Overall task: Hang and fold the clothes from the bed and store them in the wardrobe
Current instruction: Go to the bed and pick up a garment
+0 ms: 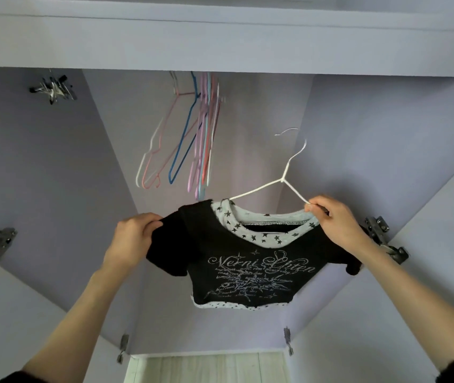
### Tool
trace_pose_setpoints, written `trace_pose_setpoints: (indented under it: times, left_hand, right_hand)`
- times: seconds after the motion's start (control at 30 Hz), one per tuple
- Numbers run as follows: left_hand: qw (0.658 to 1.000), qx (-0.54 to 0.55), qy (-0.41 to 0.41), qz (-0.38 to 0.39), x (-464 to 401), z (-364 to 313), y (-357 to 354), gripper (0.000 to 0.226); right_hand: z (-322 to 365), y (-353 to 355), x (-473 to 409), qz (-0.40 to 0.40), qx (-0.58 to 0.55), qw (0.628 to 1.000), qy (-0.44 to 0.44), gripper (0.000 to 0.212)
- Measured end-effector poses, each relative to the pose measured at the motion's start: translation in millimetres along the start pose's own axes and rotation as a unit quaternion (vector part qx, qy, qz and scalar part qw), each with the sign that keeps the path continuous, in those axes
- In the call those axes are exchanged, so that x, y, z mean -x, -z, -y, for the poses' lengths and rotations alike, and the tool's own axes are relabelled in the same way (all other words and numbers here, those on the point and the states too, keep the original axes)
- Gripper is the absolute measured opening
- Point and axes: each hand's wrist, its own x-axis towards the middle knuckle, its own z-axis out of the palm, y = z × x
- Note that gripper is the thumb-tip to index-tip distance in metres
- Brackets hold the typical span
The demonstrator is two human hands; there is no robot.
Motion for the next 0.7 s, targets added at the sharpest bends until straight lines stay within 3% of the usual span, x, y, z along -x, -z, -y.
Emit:
trace_pose_setpoints:
  times: [0.13,0.23,0.33,0.6,0.7]
  left_hand:
    - [0.998,-0.022,0.052,0.017,-5,5,-2,0.019]
    - [0.999,-0.018,-0.043,-0.001,-2,-18,-10,0.031]
    - [0.988,-0.007,-0.145,0.056,-5,-49,-27,0.04]
    - [0.979,0.07,-0.146,0.121,-2,-82,-61,0.014]
    - [0.973,0.092,-0.169,0.128,-5,-88,-67,0.014]
  right_hand:
    - [-7,8,4,-0.003,-0.018,1.0,-0.014,0.017]
    - [-4,6,8,0.021,-0.011,1.0,-0.001,0.016]
    - [5,2,11,0.039,-0.007,0.999,0.027,0.015]
    - [14,17,22,0.157,0.042,0.986,-0.023,0.017]
    - [25,20,21,0.189,-0.076,0.978,-0.042,0.016]
